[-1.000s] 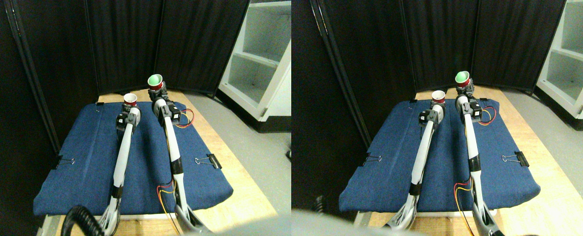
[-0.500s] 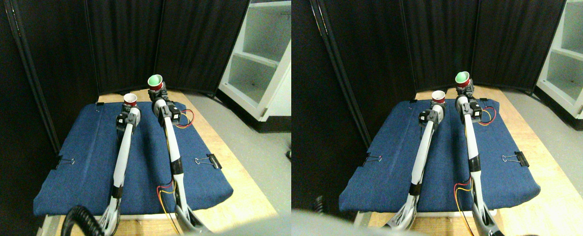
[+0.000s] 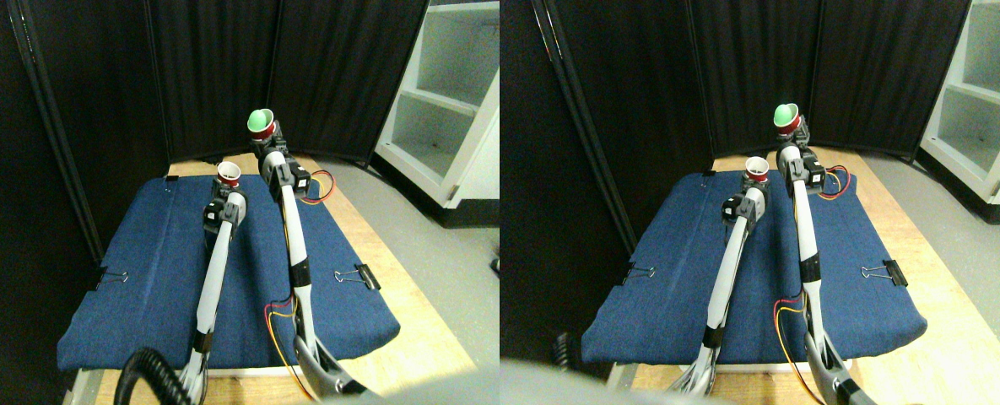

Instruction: Pour (bimanual)

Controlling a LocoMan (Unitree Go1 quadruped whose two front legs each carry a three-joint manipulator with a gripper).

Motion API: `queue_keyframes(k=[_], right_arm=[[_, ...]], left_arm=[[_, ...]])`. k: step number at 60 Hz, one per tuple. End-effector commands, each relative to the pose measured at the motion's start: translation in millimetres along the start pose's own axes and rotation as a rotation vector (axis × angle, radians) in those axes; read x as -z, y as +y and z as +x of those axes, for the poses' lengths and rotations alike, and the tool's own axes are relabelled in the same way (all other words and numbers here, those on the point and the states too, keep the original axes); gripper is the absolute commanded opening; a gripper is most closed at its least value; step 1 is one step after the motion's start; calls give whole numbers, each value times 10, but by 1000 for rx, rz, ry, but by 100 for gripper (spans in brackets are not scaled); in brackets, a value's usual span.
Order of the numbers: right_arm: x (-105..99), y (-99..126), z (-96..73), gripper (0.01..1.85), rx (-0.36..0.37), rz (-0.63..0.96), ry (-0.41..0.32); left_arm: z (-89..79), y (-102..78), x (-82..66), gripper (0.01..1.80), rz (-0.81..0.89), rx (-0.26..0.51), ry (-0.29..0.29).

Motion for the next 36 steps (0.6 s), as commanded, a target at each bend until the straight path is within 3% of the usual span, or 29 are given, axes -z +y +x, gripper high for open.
queue_keyframes(k=[1,6,19,36], right_arm=[[-68,-20,2,33,-22,31,-23],[-119,-57,-17,33,-10,11,-39],[-155,-9,-62,33,-25,-43,-22],[-76,97,-83,33,-52,-85,5]], left_arm=[[-7,-41,-113,33,6,48,-21],[-13,-34,-212,33,24,53,-35],[-72,-98,-278,33,58,60,-21],[-123,-220,-138,33,66,62,29]])
